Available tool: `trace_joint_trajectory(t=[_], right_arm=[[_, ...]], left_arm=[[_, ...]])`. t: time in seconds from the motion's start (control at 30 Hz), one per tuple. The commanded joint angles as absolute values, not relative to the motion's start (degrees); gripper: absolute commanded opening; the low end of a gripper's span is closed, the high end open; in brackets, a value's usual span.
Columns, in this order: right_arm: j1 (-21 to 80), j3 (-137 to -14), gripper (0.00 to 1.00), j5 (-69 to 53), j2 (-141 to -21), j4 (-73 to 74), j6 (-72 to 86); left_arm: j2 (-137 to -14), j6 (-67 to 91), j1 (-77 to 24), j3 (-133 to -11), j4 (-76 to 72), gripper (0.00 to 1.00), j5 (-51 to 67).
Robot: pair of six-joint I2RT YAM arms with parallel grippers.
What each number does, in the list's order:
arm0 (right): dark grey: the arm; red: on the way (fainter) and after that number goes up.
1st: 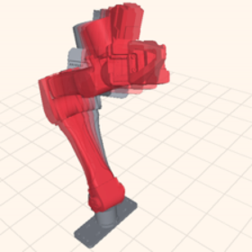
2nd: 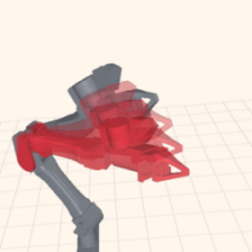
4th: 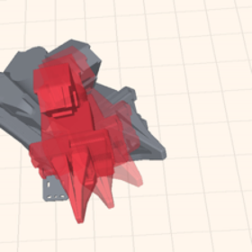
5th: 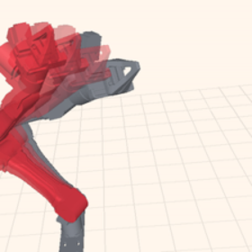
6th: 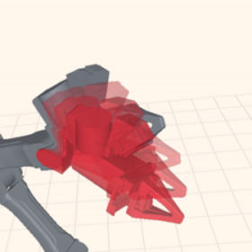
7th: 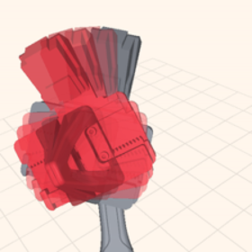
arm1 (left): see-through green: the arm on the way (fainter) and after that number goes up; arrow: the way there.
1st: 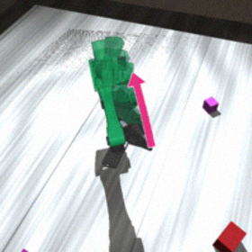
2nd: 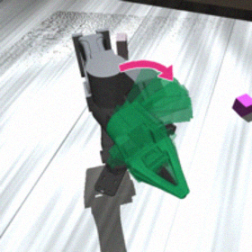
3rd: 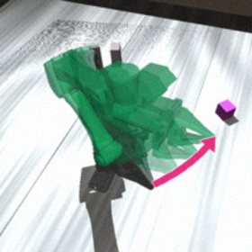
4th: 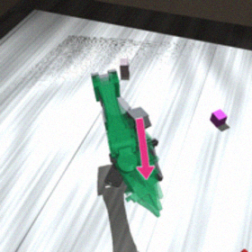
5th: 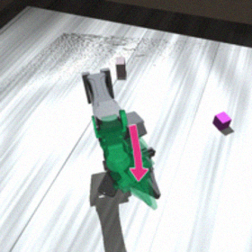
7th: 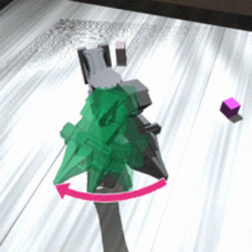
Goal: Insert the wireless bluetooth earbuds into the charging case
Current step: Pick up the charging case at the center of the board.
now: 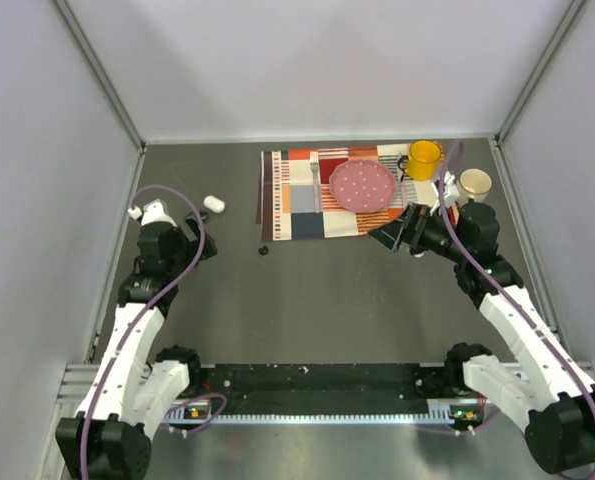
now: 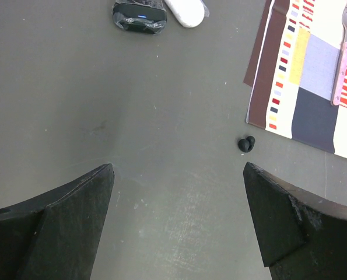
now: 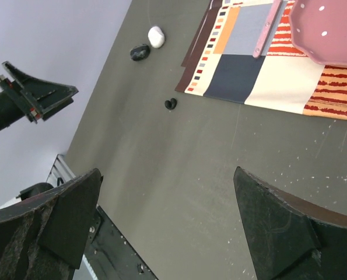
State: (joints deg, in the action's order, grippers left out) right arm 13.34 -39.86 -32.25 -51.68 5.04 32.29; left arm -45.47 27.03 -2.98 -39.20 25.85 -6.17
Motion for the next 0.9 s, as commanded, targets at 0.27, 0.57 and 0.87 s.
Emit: trace_joint_trajectory(t=[0.27,0.57,0.87], right_arm=[[13.5,-39.7,0.95,-35.7,-52.1,-0.6,34.2],[13.4,-40.4,0.95,-33.1,-50.9,2.8,32.1],[13.5,-41.2,0.96,-30.5,-54.0,2.6,32.3]], left_arm=[[-55.4,25.8,-2.6,-41.5,18.9,0.95,-8.1],[-69.4,25.7,-2.5,-48.5,13.8,0.91,-10.7],[-90.2,36.6,-2.3,-67.7,24.2,0.93,-18.8]])
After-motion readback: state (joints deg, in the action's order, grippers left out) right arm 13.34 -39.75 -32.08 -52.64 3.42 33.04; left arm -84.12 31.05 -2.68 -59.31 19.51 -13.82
